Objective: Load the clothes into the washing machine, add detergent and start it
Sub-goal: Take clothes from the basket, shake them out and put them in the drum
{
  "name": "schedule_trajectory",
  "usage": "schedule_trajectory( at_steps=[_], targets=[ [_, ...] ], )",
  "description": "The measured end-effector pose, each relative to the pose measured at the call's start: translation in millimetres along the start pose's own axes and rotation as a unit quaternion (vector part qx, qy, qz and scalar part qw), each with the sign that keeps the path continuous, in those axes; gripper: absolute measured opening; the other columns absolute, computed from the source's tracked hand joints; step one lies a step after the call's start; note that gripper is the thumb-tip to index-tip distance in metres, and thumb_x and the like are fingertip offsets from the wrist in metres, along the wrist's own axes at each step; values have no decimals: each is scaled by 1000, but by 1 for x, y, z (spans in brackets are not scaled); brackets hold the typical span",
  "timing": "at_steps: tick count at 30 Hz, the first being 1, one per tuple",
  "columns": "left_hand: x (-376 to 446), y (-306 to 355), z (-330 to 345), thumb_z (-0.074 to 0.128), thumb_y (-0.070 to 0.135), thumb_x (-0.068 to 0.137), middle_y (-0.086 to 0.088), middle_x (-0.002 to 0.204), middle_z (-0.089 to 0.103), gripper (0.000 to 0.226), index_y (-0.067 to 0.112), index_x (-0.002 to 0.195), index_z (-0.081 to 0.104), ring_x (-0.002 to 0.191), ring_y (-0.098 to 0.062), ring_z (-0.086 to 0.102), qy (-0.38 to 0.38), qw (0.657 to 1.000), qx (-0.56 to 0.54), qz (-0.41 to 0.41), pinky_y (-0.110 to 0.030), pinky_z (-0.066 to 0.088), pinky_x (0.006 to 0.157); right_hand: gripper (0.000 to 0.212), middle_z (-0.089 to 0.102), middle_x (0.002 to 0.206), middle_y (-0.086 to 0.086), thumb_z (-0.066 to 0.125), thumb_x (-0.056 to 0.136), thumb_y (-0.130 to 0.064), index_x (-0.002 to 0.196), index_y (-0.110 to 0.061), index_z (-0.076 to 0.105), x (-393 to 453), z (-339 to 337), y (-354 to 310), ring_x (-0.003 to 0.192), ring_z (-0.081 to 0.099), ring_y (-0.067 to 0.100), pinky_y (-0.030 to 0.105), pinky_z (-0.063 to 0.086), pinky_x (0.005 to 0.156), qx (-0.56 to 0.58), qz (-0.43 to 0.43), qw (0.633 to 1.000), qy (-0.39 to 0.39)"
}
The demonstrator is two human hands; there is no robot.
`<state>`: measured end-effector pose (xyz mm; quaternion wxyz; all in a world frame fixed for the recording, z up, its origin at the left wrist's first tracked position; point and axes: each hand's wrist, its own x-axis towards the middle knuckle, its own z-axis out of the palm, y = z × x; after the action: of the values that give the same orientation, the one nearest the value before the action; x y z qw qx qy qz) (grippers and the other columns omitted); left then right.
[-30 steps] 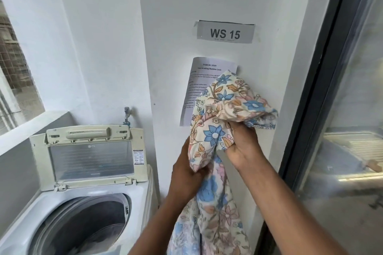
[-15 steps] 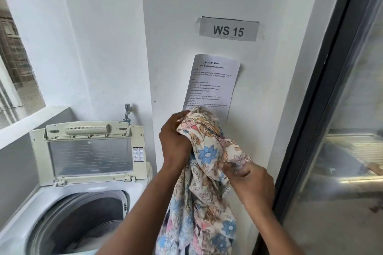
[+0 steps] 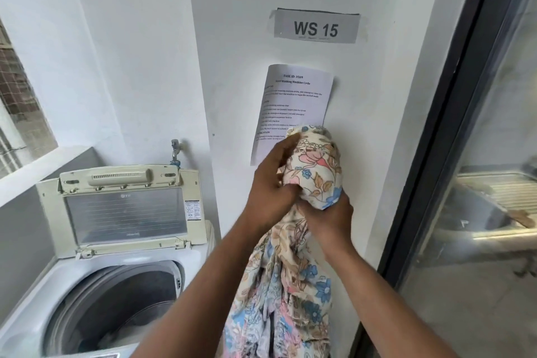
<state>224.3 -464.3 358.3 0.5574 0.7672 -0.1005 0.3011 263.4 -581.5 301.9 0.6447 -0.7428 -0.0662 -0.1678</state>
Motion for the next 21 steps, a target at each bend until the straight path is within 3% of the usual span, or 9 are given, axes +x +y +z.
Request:
schedule_trajectory(
  at_steps=[3,6,8,10,12,14,18,20,21],
  targets=[
    [-27,-26,-12,78,13,75,20,149,50,99,28,160,29,133,12,51,-49,998,3,-31,-9,45,103,53,76,108,-3,88,71,-7,120,-17,70,13,6,-8,98,73,12,30,61,85,82,81,993,33],
    [-53,-65,-11,87,16,73,20,154,44,117,61,152,13,141,5,46,-83,993,53,-68,-15,39,111,38,79,105,5,83,77,2,106,-18,71,21,14,-21,95,76,22,45,63,83,218,165,961,37],
    [-65,-80,-8,86,22,75,20,149,52,106,64,149,22,134,2,52,-41,988,94,-118,-20,43,107,39,78,108,10,77,82,7,110,-18,68,24,15,-33,88,76,22,39,65,69,325,216,921,11],
    [-67,-83,-8,78,26,85,12,138,66,75,42,149,42,115,-6,65,25,978,131,-159,-26,54,95,39,77,105,9,73,87,3,121,-15,66,23,11,-46,80,75,17,30,62,59,407,242,880,-30],
    [-61,-77,-12,68,22,84,11,115,77,47,30,130,64,95,-7,70,79,977,120,-159,-22,57,79,26,79,94,5,69,93,-5,117,-12,68,21,5,-48,75,76,15,29,63,60,440,270,854,-72],
    [-50,-61,-16,62,23,80,19,97,77,31,31,108,73,90,1,71,116,978,90,-150,-19,56,74,21,80,94,6,67,95,-10,115,-10,70,14,-1,-42,78,77,18,32,64,62,464,295,831,-83],
    [-30,-42,-22,56,14,80,12,106,79,45,28,119,75,99,-5,74,179,970,24,-165,-38,62,89,37,77,110,16,78,88,-24,122,-10,68,-8,-13,-14,90,76,28,38,66,60,377,372,844,-88],
    [-21,-38,-22,56,4,82,12,109,79,51,28,124,74,100,-3,74,193,967,19,-162,-35,62,92,49,79,95,18,85,80,-35,118,-13,65,-22,-16,3,85,76,33,41,64,58,275,404,866,-106],
    [-18,-35,-22,58,0,85,13,108,78,51,28,125,73,98,0,74,195,968,18,-157,-29,63,89,69,78,100,21,90,71,-38,126,-10,59,-26,-16,12,88,75,36,43,65,59,225,400,884,-92]
  ],
)
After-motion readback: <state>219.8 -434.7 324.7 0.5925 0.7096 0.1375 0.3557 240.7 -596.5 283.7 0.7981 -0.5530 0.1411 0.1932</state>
